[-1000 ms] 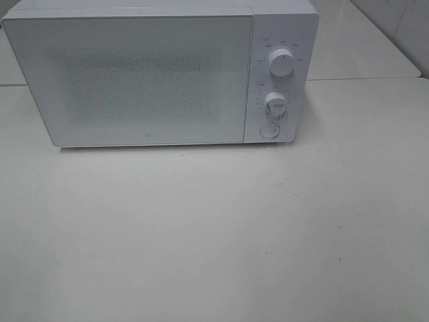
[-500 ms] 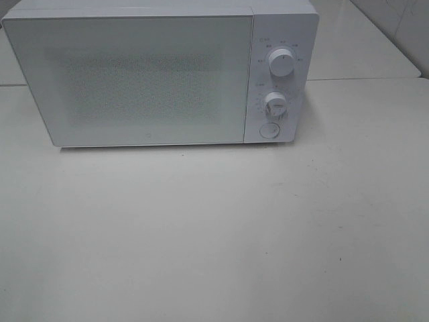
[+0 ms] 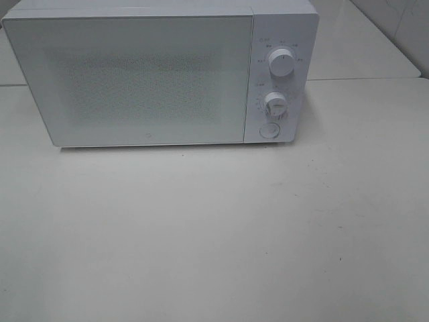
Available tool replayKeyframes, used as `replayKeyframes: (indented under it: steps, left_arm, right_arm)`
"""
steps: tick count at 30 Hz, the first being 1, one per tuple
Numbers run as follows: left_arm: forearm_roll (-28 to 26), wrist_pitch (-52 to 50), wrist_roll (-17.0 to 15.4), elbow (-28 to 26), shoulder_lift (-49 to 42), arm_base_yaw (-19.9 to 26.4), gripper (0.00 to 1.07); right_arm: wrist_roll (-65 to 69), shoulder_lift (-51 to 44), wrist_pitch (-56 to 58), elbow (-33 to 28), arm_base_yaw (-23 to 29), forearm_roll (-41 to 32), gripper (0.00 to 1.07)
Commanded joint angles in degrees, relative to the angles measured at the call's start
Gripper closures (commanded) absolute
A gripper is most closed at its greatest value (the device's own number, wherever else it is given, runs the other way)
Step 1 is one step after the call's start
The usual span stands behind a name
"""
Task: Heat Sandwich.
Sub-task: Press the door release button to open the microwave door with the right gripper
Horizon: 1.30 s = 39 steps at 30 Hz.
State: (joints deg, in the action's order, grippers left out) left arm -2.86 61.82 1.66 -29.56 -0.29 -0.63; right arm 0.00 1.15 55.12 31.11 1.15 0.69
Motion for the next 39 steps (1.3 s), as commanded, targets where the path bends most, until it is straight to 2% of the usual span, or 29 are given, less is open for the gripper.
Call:
replayKeyframes:
  steps: [1,17,39]
  left_arm:
    - [-0.40,-0.23,-0.11,0.06,-0.92,0.11,0.09]
    - [-0.40,-0.23,-0.11,0.06,-0.92,0.11,0.09]
    - [-0.40,-0.23,-0.11,0.06,-0.92,0.11,0.09]
  right_arm:
    - [0.00,1.78,-4.87,0.63,-0.29,-0.23,0.31]
    - [0.00,18.11,-24.35,0.63,-0.29,-1.32,0.31]
    - [0.00,48.93,-57.41,0.29,-0.29,-1.26,0.31]
